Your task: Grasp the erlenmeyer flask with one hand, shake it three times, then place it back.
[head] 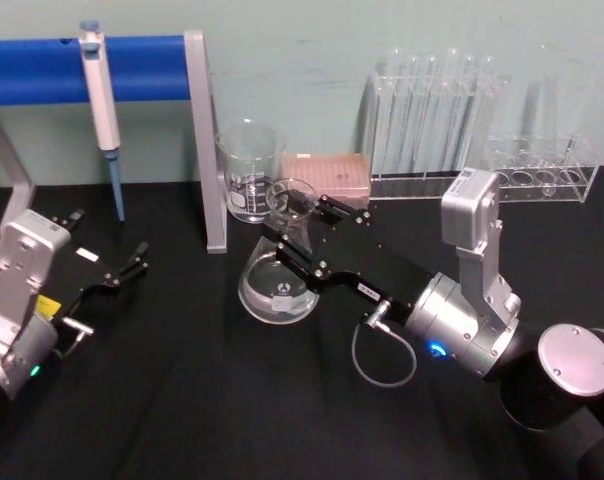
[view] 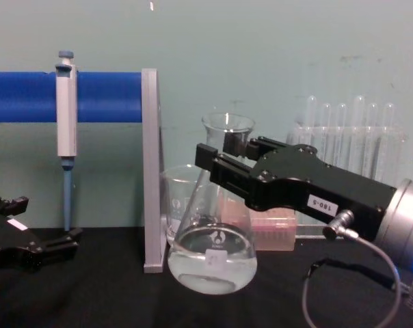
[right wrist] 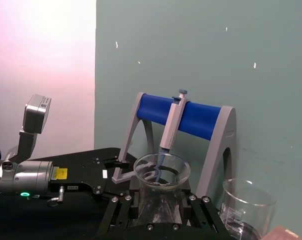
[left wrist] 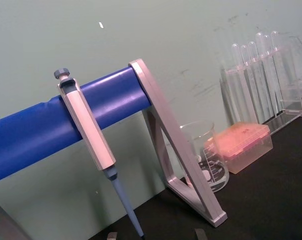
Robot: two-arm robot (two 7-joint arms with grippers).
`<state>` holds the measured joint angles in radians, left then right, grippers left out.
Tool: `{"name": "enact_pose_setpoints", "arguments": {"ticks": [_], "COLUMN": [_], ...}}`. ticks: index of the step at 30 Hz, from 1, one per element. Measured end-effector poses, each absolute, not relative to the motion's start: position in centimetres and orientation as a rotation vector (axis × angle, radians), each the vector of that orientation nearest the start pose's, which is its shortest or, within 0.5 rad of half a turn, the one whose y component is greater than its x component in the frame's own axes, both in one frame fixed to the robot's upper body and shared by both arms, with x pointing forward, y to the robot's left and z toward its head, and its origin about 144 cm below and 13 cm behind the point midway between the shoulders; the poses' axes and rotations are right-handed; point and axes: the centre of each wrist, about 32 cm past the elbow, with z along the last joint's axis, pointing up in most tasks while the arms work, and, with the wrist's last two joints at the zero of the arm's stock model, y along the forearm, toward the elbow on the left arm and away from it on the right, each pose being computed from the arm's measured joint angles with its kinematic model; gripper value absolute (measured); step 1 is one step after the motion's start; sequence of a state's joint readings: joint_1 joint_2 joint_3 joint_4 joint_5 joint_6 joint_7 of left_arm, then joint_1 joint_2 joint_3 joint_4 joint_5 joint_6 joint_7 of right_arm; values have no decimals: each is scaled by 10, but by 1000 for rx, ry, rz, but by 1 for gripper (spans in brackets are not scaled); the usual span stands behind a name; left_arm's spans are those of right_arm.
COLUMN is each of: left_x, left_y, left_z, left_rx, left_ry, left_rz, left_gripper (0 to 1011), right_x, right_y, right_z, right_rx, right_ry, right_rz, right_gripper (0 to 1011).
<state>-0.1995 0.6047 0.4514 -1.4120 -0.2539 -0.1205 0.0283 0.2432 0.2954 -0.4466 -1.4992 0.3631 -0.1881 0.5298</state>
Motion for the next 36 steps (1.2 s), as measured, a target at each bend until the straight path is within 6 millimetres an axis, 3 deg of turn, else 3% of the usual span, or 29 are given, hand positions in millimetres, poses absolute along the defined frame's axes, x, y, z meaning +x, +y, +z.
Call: {"name": "enact_pose_setpoints", "arguments": {"ticks": [36], "left_x": [489], "left_y": [310], "left_z": [1140], "left_rx": [304], "left_ry": [-285], "left_rz": [1248], "left_gripper": [1001], "right_x": [504], "right_y": [-184], "right_z": [1171], "right_rx": [119], "right_ry": [-169], "right_rz": [-610], "right_gripper": [451]}}
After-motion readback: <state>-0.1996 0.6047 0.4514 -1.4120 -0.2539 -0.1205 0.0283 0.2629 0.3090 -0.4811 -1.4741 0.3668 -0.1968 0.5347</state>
